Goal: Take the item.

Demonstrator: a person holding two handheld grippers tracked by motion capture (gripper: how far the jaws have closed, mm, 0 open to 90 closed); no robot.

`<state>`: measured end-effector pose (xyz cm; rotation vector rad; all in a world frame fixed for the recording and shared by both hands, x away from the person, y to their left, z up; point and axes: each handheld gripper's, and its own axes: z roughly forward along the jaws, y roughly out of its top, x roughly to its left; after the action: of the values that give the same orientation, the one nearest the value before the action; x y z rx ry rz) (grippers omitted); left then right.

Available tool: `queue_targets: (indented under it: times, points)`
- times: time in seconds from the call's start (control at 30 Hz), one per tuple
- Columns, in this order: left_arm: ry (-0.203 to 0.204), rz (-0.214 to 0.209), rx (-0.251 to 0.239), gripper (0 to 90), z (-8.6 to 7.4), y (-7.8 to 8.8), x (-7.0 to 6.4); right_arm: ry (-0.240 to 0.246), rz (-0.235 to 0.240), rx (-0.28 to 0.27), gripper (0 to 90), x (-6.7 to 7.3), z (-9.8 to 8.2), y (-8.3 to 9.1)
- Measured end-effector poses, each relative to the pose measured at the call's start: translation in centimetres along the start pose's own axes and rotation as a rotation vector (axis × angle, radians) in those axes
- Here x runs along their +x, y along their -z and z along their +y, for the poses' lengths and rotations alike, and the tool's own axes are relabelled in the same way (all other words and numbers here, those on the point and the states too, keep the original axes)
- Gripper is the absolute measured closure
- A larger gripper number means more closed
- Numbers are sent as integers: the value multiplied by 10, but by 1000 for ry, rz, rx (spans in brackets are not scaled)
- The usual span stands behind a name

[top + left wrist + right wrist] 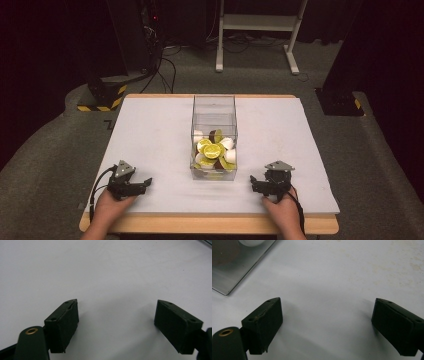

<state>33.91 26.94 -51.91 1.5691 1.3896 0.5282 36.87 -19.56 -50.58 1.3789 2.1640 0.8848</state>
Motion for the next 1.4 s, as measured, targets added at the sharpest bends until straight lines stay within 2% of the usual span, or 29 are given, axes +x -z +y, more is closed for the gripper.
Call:
queue_targets:
  times: [0.47, 0.6, 0.73, 0.8, 1.03, 1.07, 1.2, 1.23, 1.27, 1.3, 1.37, 1.4]
  points:
    - [-4, 1, 0, 199, 0, 0, -1, -4, 1, 2, 96, 0, 0, 0]
    - [-5, 12, -1, 196, 0, 0, -2, -3, 3, 4, 96, 0, 0, 0]
    - [-14, 8, 29, 190, 2, 1, -1, -4, 2, 3, 96, 0, 0, 0]
    - [11, -7, 8, 172, 5, 1, -3, -4, 2, 2, 96, 0, 0, 0]
    - [31, -57, -41, 178, 18, 6, -11, -2, 1, 0, 97, 0, 0, 0]
    - [9, -72, -37, 179, 21, 7, -14, 0, 0, -1, 97, 0, 0, 0]
    - [-21, -95, -46, 179, 27, 6, -22, 0, 0, -2, 97, 0, 0, 0]
    - [-21, -95, -46, 179, 27, 6, -22, 0, 0, -2, 97, 0, 0, 0]
    - [-3, -107, -64, 179, 29, 5, -27, 0, 0, -2, 97, 0, 0, 0]
    - [-23, -114, -58, 179, 31, 6, -28, -1, 0, -2, 97, 0, 0, 0]
    - [-26, -119, -62, 179, 33, 6, -31, -1, 0, -2, 97, 0, 0, 0]
    - [-17, -135, -82, 179, 36, 6, -38, -1, 1, -2, 97, 0, 0, 0]
